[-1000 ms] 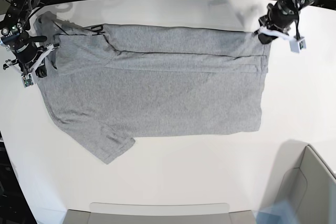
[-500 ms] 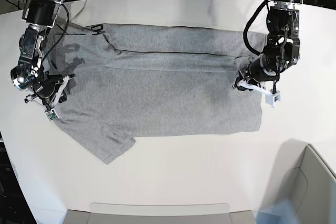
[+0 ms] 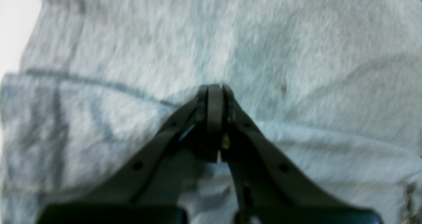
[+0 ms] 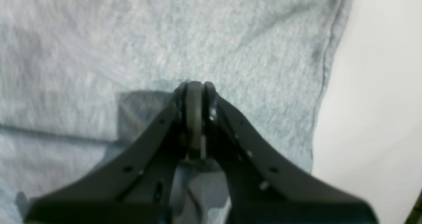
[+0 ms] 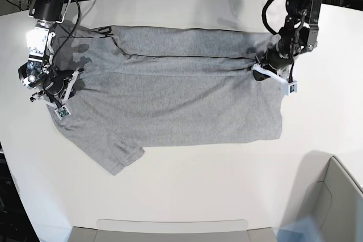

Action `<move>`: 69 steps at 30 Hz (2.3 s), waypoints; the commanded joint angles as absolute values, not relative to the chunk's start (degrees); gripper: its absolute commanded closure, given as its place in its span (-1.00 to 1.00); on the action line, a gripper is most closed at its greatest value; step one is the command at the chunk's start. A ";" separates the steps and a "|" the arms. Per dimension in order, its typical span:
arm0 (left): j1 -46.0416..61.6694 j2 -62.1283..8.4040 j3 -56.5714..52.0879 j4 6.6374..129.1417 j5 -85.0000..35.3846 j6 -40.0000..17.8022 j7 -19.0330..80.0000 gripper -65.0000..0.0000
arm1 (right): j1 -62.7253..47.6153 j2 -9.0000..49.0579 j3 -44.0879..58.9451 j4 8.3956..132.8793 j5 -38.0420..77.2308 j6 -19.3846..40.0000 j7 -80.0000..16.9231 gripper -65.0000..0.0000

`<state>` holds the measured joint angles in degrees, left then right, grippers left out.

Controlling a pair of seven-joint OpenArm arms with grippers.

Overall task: Fold the T-shirt properly
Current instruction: 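Move both grippers to the shirt's side edges near the sleeves, then grasp the sleeve side with the right gripper and fold it inward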

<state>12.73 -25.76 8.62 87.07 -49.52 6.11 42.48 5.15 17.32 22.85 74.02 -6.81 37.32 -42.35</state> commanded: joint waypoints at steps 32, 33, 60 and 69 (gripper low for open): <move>15.52 -23.43 3.74 105.10 -44.79 9.45 49.36 0.74 | 49.98 18.07 14.73 20.97 -10.86 33.19 -16.57 0.04; 15.52 -23.34 3.74 105.10 -44.79 9.45 49.36 0.74 | 51.12 18.07 14.73 17.80 -12.35 31.52 -13.58 0.04; 15.52 -21.67 3.38 105.19 -44.79 9.54 49.36 0.74 | 44.18 14.20 10.33 8.13 -24.22 25.36 -13.14 0.63; 15.16 -21.67 3.74 105.19 -44.79 9.54 49.36 0.74 | 40.84 23.43 10.42 8.13 -13.14 40.00 -23.87 1.00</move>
<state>15.57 -21.12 3.86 104.09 -44.58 9.65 49.91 42.19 22.98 10.83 9.04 -6.13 39.05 -15.44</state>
